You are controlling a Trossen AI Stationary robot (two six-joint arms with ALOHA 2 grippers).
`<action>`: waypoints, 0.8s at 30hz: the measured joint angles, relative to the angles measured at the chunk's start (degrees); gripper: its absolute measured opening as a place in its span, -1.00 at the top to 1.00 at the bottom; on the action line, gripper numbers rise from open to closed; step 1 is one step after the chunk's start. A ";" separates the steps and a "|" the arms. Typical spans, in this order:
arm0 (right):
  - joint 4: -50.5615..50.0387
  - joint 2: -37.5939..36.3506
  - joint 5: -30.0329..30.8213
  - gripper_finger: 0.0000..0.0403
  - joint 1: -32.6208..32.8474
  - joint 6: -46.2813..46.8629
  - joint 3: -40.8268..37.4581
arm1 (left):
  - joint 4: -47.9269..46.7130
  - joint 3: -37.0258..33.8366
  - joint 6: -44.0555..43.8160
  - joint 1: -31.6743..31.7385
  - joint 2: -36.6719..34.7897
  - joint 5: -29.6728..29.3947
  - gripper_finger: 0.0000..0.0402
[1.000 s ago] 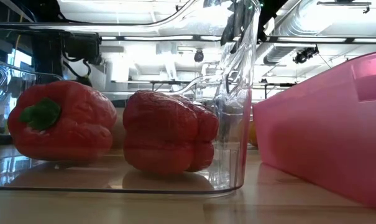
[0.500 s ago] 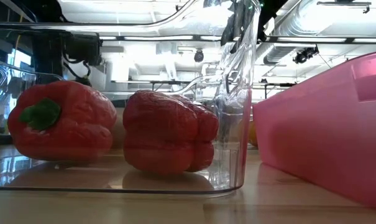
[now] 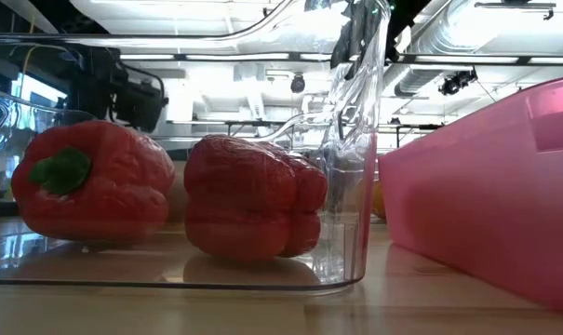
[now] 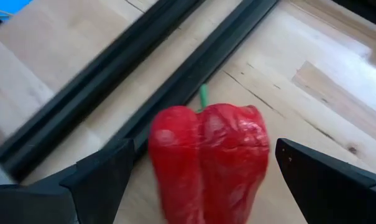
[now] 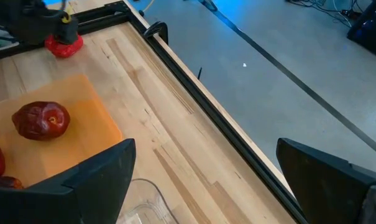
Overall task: Sort produce into baskets
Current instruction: Put the red bell pepper into the bottom transparent bin
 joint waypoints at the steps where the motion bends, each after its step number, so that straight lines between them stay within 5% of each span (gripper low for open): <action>1: 0.00 0.00 0.00 -0.88 0.00 0.00 0.00 | 1.26 0.00 0.19 0.41 0.83 -0.02 -0.88; 13: -0.41 0.00 -0.43 -0.88 0.00 0.01 0.00 | 8.20 0.00 5.78 3.80 7.38 2.07 -0.84; 22: -0.50 0.00 -0.44 -0.88 0.00 0.02 0.00 | 14.42 0.19 12.20 3.05 3.97 5.13 -0.07; 24: -0.50 0.00 -0.44 -0.88 0.00 0.02 0.00 | 14.11 0.75 14.62 2.72 0.82 3.84 -0.05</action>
